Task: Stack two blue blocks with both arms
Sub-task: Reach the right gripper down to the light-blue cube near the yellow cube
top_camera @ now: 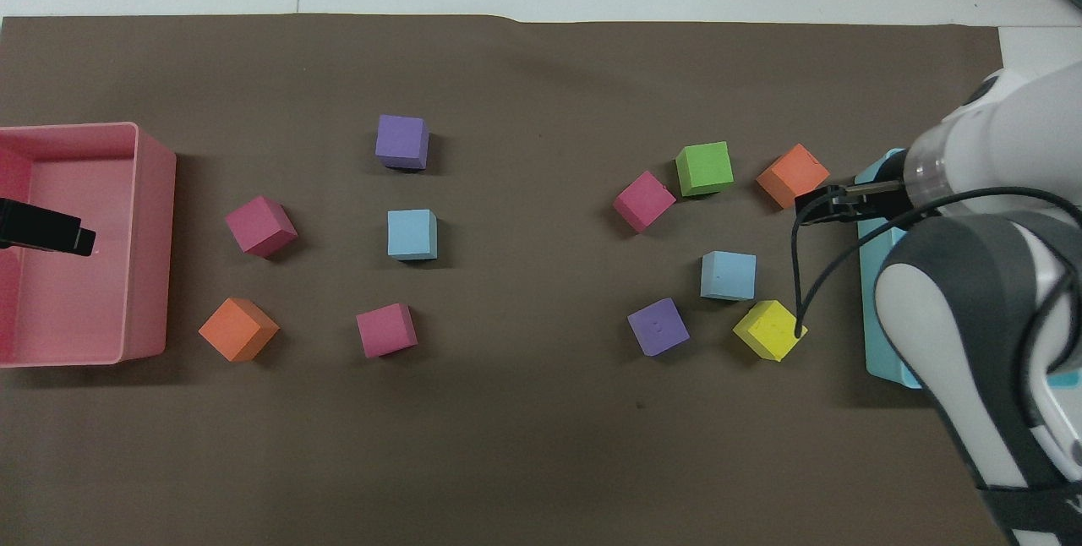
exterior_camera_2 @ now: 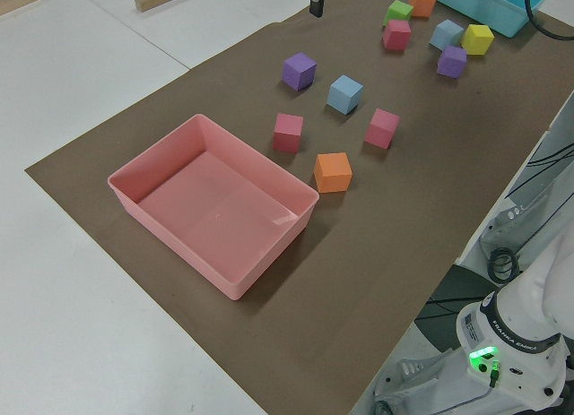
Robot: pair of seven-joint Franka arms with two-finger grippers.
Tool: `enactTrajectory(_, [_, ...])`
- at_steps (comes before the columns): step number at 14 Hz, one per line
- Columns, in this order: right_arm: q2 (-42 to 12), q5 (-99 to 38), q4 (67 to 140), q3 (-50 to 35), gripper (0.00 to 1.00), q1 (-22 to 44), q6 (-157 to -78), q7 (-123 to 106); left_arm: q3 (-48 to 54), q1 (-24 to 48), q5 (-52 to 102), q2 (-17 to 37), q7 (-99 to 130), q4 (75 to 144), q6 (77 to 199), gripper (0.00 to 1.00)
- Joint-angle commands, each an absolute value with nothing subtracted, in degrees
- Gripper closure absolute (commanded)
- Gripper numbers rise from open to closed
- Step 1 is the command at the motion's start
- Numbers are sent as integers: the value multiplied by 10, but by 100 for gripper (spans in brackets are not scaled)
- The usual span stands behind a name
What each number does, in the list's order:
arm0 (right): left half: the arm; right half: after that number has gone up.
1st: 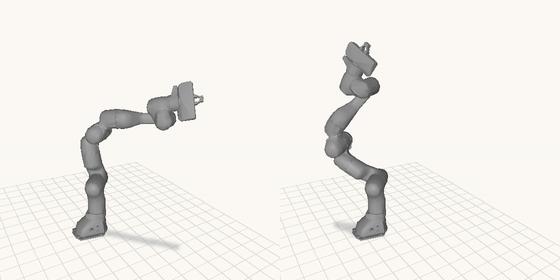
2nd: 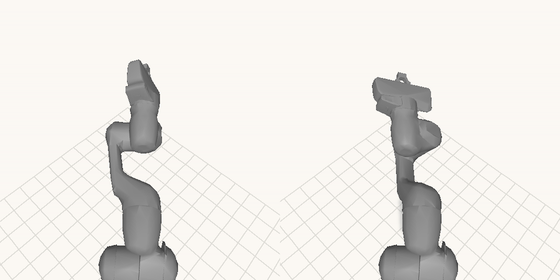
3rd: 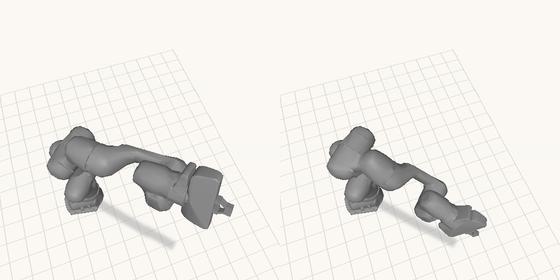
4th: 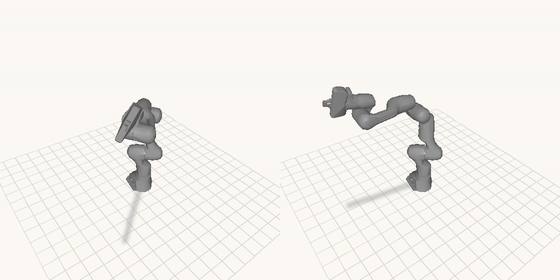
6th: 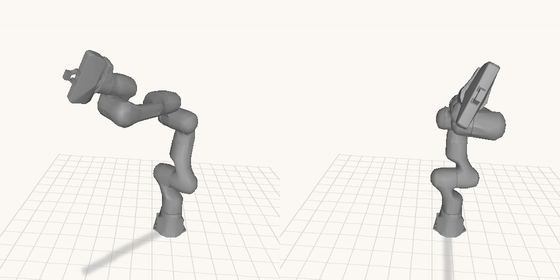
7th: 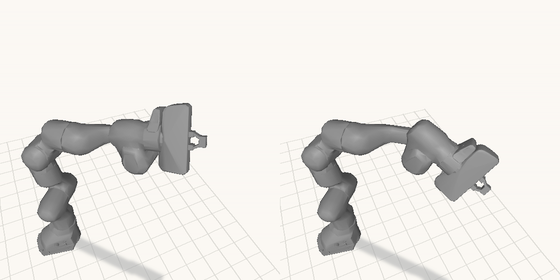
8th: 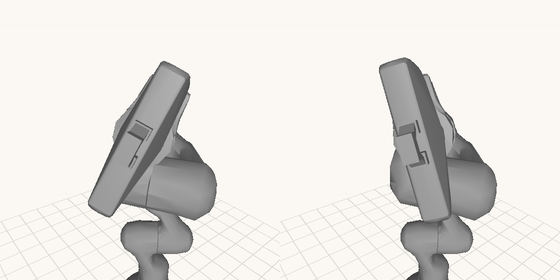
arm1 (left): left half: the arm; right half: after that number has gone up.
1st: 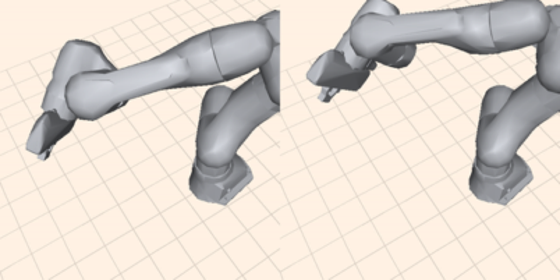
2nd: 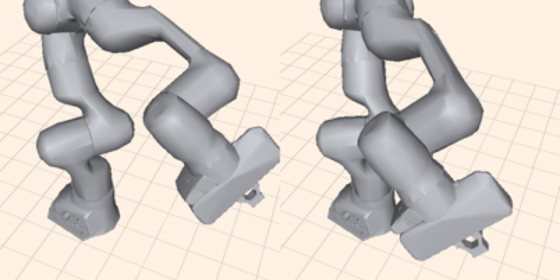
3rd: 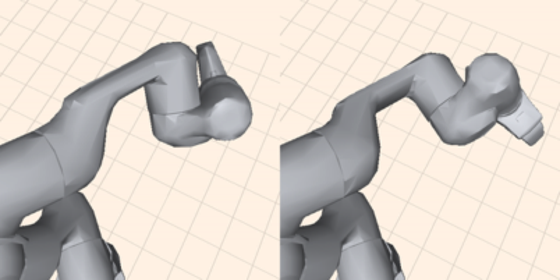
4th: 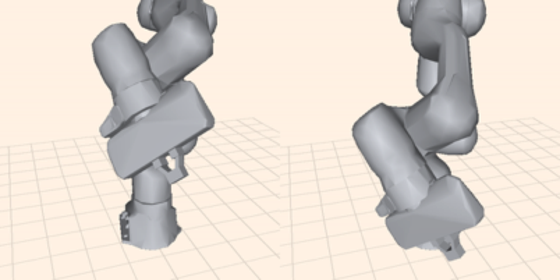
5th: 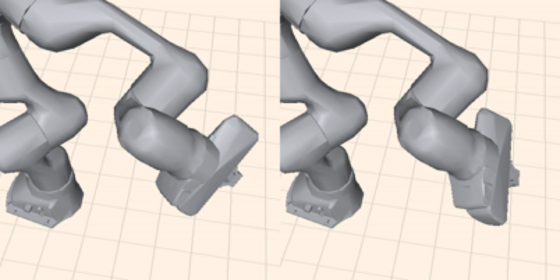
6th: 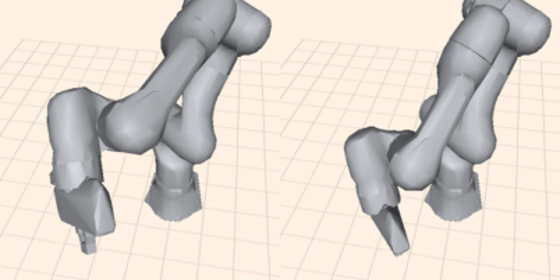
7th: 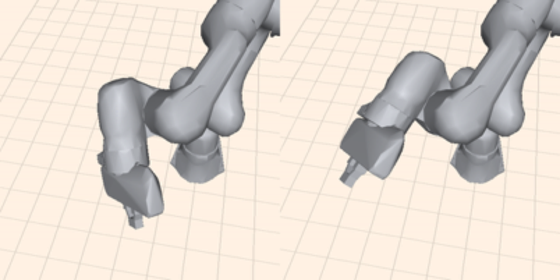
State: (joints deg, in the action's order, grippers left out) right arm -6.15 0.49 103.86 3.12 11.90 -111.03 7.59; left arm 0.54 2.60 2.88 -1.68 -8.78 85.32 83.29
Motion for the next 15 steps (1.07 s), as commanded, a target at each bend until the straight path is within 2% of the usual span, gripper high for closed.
enactTrajectory(1, [-63,-9,1091,33,0,135,-1177,105,-25,44,38,-14,-89,839,836,0])
enactTrajectory(5, [-58,-9,1187,33,0,138,-1244,123,-25,44,38,-16,-89,840,833,0])
enactTrajectory(12, [-63,-17,1244,33,0,142,-1300,146,-27,46,38,-17,-83,841,831,0])
enactTrajectory(15, [-63,-41,1285,33,0,143,-1348,145,-28,42,35,-17,-83,842,829,0])
